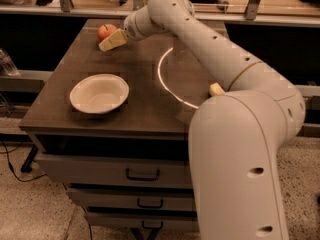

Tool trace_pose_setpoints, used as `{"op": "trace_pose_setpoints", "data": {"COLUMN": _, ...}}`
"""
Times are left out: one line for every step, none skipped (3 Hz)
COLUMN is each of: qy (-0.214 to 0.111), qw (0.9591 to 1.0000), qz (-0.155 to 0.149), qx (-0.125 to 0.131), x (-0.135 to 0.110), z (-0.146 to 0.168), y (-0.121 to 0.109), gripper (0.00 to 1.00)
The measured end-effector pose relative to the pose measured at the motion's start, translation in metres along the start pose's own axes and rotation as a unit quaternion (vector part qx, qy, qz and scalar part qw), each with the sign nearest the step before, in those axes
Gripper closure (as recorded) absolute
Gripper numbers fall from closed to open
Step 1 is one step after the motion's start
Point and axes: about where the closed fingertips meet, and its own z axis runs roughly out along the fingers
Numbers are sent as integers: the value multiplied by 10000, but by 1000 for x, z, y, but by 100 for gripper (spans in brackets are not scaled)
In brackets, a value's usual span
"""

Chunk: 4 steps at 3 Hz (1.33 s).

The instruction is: Move apple near sponge

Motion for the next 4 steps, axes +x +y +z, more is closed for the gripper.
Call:
{"op": "trace_pose_setpoints", "data": {"qy": -181, "qw": 9997, "qz": 135, "qx": 57, "x": -10, "z": 19, "y": 0, "gripper": 0}}
{"op": "trace_pose_setpoints", "data": {"qy": -208, "qw": 9997, "qz": 132, "qx": 64, "x": -18, "z": 40, "y": 1, "gripper": 0}}
{"op": "trace_pose_setpoints", "data": {"qy": -250, "qw": 9996, "qz": 119, "qx": 75, "x": -20, "z": 48, "y": 2, "gripper": 13}}
{"op": "trace_pose_setpoints", "data": {"qy": -332, "qw": 9993, "qz": -2, "qx": 150, "x": -21, "z": 38, "y": 3, "gripper": 44}}
